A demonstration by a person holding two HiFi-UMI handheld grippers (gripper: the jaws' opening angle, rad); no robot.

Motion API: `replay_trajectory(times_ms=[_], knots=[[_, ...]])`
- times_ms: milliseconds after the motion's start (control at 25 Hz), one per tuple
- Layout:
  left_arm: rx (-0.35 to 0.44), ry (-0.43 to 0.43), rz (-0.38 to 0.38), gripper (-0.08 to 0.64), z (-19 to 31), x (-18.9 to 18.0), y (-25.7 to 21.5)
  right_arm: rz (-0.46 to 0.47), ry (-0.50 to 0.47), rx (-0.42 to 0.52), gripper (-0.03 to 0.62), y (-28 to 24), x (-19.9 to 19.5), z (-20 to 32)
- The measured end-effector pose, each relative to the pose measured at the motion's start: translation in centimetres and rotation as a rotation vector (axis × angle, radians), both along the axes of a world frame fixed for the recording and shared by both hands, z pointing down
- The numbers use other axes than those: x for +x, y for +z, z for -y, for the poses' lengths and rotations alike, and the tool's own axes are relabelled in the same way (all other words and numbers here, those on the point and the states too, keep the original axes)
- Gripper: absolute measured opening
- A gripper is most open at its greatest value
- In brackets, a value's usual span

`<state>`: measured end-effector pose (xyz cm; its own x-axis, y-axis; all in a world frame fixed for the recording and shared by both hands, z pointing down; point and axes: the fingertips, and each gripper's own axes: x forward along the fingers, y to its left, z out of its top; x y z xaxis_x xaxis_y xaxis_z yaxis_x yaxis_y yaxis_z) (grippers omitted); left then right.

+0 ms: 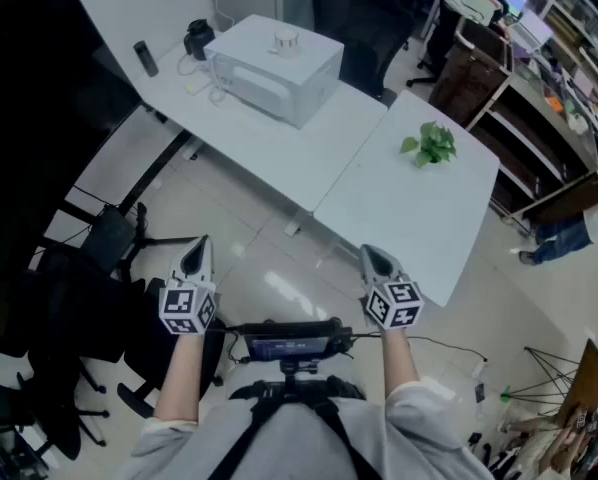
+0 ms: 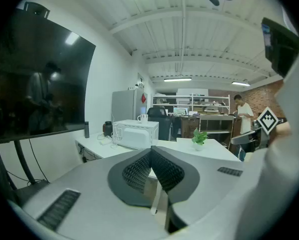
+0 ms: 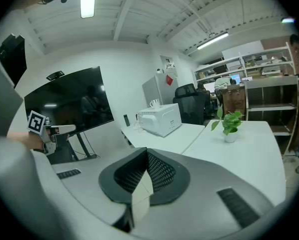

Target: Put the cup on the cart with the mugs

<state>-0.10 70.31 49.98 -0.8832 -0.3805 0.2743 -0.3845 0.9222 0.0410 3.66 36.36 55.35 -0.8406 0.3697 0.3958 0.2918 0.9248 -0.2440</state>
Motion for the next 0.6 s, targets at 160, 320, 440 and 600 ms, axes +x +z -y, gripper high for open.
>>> replay_trajectory(times_ms=[160, 320, 440, 600], knots=[[-0.008, 0.018, -0.02, 0.0, -1.1, -0.2, 0.4, 0.004, 0.017, -0.003, 0.006, -0.1, -0.7, -1.2], [0.009, 0.042, -0.036, 0.0, -2.1, -0.8, 0.7, 0.016, 0.011, -0.019, 0.006, -0.8, -1.9, -3.2], [0.025, 0.07, -0.033, 0.0, -2.5, -1.6, 0.5, 0.036, 0.003, -0.011, 0.006, -1.6, -3.1, -4.4], [0.031, 0.117, -0.023, 0.0, -2.5, -2.9, -0.3, 0.071, -0.011, -0.002, 0.006, -2.9, -5.2, -5.4]])
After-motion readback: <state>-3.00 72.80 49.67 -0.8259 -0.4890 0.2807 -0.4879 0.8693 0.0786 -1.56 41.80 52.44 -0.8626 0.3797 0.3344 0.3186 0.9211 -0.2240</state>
